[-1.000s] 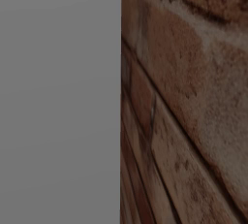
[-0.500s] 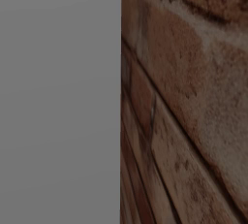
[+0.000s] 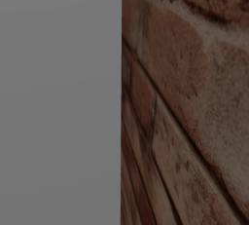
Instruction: Start the toaster. Once the lever pops up, take the bread to the plate on the dining counter.
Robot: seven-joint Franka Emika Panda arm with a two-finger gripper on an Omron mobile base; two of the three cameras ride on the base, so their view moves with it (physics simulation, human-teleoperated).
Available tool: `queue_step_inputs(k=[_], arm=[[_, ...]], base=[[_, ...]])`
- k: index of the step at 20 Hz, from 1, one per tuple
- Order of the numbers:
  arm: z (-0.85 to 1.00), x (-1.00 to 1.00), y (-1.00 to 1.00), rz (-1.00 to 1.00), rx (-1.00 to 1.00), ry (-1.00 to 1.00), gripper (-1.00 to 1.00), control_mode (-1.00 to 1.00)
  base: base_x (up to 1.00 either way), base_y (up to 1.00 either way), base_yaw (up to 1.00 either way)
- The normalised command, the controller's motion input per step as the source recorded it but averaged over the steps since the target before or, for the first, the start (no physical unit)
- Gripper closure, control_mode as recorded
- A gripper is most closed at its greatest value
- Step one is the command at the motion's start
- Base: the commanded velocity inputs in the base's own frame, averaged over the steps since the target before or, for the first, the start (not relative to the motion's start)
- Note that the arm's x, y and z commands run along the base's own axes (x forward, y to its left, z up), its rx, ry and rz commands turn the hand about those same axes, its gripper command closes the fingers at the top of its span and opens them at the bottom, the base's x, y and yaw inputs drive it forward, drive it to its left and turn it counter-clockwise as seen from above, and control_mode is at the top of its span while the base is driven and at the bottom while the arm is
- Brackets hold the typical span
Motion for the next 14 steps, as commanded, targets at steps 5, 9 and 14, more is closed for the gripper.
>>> queue_step_inputs(k=[5,9,14], arm=[[0.0,0.0,0.0,0.0,0.0,0.0,-1.0,-1.0],[0.0,0.0,0.0,0.0,0.0,0.0,-1.0,-1.0],[0.0,0.0,0.0,0.0,0.0,0.0,-1.0,-1.0]], base=[[0.0,0.0,0.0],[0.0,0.0,0.0],[0.0,0.0,0.0]])
